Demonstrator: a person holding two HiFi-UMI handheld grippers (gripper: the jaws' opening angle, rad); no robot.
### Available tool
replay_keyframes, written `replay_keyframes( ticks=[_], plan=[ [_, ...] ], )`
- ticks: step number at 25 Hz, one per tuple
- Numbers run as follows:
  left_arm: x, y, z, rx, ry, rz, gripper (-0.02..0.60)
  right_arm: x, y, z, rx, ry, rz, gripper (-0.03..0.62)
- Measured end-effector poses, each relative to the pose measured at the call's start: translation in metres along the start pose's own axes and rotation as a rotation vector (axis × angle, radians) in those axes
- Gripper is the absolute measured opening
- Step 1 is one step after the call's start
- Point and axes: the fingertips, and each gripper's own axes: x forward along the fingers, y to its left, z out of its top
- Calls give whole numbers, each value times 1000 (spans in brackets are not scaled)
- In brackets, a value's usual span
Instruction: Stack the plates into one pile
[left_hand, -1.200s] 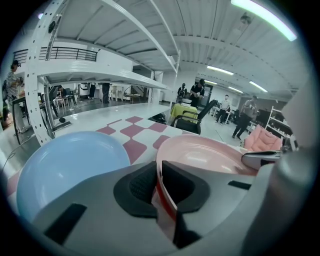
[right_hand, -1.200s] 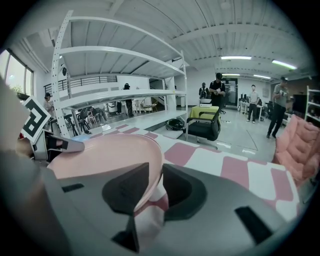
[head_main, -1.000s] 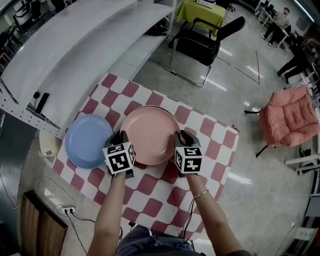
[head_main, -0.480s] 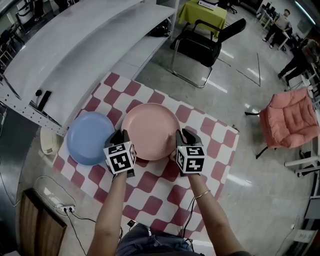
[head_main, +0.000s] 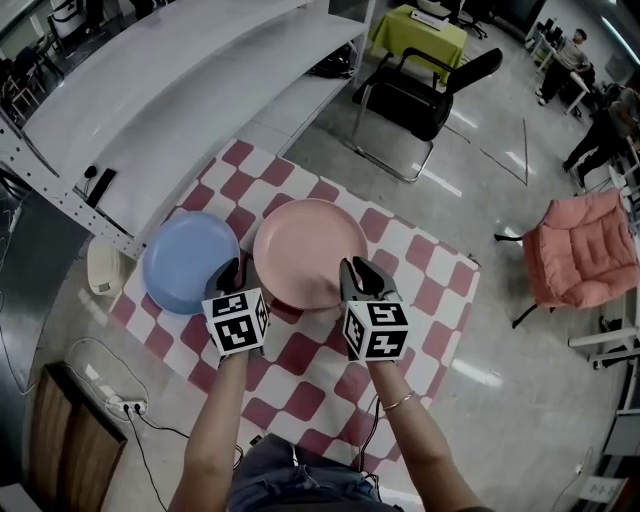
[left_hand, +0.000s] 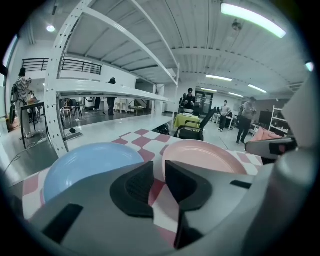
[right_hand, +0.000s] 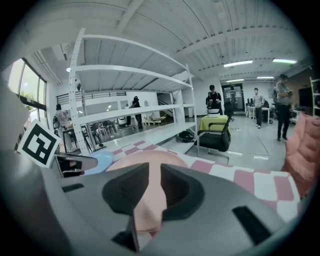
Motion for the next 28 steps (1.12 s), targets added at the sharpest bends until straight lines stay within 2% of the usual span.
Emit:
replay_keyframes(
  ticks=[7,14,19,21,28],
  plan=[
    [-35,38,1,-7,-29,57,66,-3,81,7,-40,-18,161,75],
    [-63,99,-2,-27,-33,129,66,2,163,-3,-35,4,328,67],
    [-68,146,-7,-37,-18,149,76,19,204,-12,-38,42,347,69],
    [-65,162,-10,-36,-4,141,121,27,216,-17,-40,65,336,69],
    [-53,212,-23,-45,26,161,135,57,239,-45,-20,160,284,81]
  ],
)
